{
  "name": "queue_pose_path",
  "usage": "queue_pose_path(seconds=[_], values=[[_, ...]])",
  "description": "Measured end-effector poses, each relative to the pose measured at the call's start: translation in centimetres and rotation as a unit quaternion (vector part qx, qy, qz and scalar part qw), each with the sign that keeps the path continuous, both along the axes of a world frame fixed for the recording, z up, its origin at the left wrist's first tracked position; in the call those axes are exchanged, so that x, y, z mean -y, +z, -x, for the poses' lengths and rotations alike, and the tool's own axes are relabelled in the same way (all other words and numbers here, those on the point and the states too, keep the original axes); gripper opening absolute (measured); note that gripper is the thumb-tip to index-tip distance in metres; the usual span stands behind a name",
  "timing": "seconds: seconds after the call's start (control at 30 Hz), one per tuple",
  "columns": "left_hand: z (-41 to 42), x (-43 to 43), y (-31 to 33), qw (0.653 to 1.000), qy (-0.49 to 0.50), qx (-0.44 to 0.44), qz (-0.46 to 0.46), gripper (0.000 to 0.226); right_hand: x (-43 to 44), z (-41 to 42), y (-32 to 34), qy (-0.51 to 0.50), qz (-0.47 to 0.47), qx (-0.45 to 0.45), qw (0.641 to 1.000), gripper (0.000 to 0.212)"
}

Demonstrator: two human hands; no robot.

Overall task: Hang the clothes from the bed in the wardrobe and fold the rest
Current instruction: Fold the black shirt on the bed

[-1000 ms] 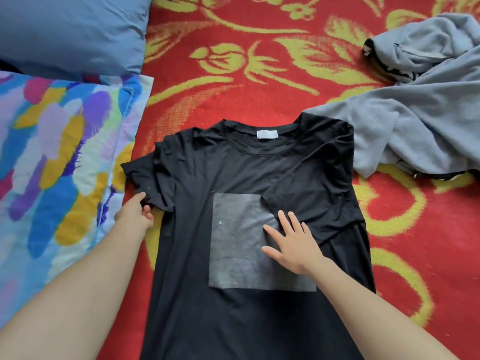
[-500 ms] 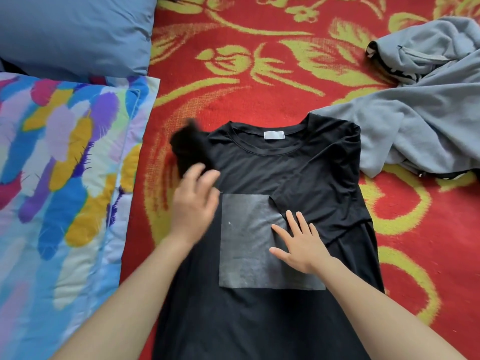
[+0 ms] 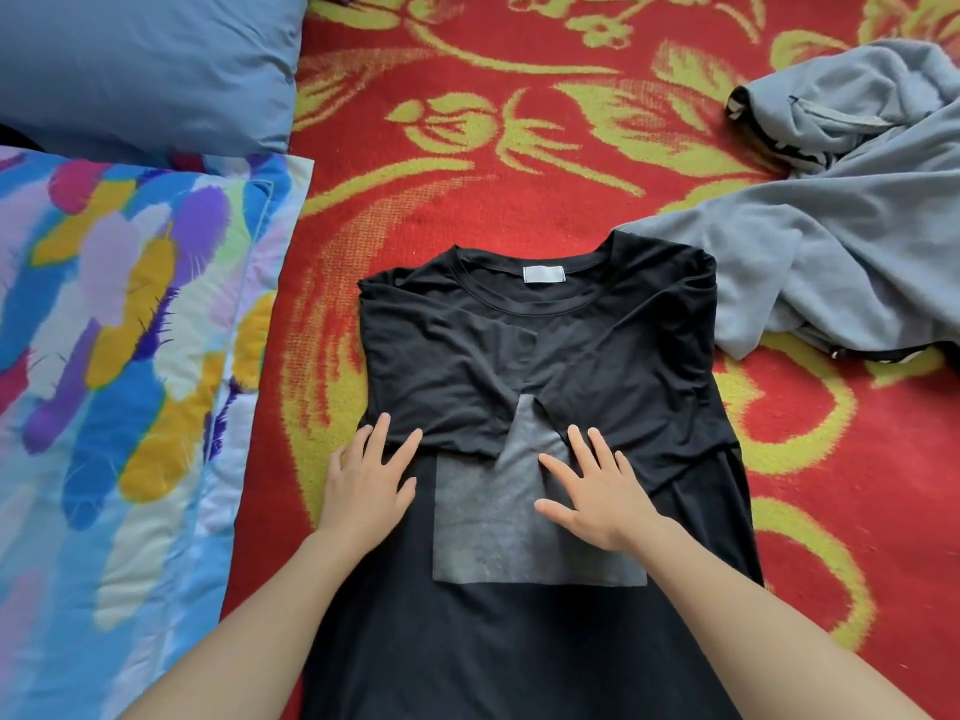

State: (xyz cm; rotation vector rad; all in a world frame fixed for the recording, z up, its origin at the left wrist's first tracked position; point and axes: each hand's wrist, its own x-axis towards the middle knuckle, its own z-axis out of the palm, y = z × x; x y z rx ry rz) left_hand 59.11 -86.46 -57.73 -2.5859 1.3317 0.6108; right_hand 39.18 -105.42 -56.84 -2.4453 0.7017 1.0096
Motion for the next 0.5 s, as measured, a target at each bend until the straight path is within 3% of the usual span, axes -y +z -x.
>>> queue_pose_path(seconds=[0.1,0.27,0.37,0.5], values=[[-1.6,1.0,1.2,0.998,0.036,-0.005,0.054,0.053,1.5,-0.9,1.6,-0.021,0.016,0.066,0.997,0.055],[-7.5,6.1,2.3,0.977,0.178,-0.044,0.107,0.052,9.1,-2.4,4.5,-0.106,0.179,0.204,0.957,0.037],[-10.6,8.7,2.7,0.964,0.227,-0.071,0.123,0.053,14.8,-3.1,5.9,-0.213,0.212,0.207,0.931,0.038],[-13.3,10.5,2.8,0.973,0.201,-0.059,0.094,0.056,20.2,-3.8,6.5,-0.254,0.211,0.171,0.928,0.048]])
